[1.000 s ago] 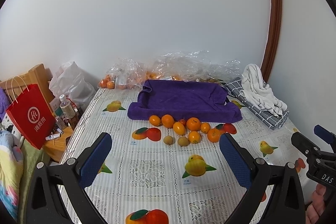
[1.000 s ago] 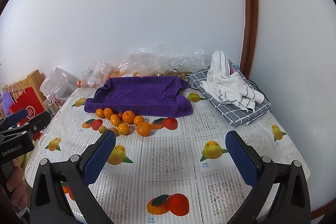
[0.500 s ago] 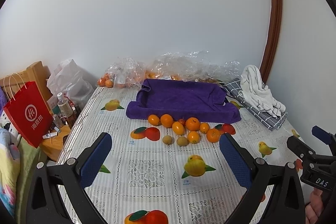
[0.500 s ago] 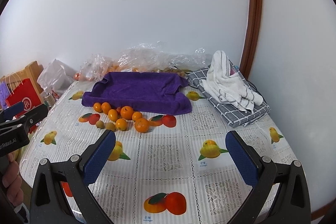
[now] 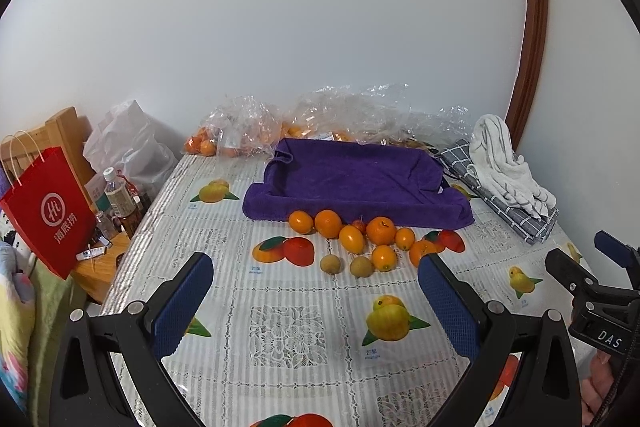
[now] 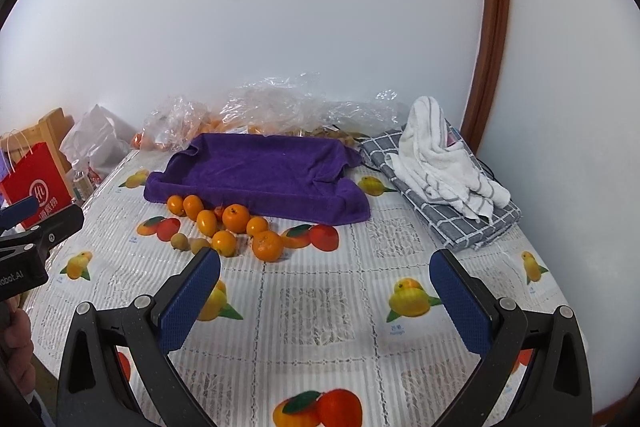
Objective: Organize fruits
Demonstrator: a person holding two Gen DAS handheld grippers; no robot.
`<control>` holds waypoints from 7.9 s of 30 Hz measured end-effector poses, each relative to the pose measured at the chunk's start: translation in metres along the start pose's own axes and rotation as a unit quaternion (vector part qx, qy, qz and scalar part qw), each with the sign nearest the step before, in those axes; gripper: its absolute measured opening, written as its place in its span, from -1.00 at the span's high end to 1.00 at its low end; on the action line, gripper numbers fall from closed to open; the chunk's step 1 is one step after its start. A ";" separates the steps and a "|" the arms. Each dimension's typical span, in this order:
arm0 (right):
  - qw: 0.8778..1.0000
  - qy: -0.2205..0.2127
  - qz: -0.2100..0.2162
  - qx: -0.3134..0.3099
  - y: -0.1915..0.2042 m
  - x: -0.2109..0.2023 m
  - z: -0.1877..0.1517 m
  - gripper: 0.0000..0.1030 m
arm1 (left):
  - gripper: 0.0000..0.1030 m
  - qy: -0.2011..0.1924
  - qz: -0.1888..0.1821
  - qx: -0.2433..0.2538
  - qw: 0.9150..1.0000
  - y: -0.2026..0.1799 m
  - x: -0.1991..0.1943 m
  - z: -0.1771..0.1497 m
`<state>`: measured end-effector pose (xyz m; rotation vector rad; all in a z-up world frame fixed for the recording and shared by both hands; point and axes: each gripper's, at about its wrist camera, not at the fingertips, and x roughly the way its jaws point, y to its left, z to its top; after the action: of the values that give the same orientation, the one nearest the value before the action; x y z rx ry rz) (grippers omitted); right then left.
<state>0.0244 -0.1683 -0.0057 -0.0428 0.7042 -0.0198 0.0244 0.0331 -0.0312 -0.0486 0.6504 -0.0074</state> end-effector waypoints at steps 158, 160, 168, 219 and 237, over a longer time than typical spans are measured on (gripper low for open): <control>0.986 0.146 0.083 -0.007 0.032 0.324 0.063 0.18 | 0.53 0.133 -0.048 -0.020 0.990 0.028 0.291 0.058; 0.986 0.142 0.081 -0.011 0.034 0.322 0.062 0.18 | 0.53 0.131 -0.045 -0.017 0.990 0.028 0.291 0.058; 0.988 0.129 0.077 -0.021 0.037 0.314 0.062 -0.31 | 0.52 0.126 -0.029 -0.011 0.992 0.028 0.292 0.057; 0.974 0.135 0.178 -0.042 0.057 0.234 0.009 0.06 | -0.02 0.050 -0.017 -0.050 0.997 0.078 0.202 0.020; 0.974 0.144 0.174 0.020 0.017 0.239 0.017 0.37 | -0.02 0.076 -0.019 -0.059 0.995 0.080 0.211 0.017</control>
<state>0.2173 -0.1582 -0.1480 0.1241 0.9943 0.3008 0.2019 0.1092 -0.1497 -0.1757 0.8021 -0.0103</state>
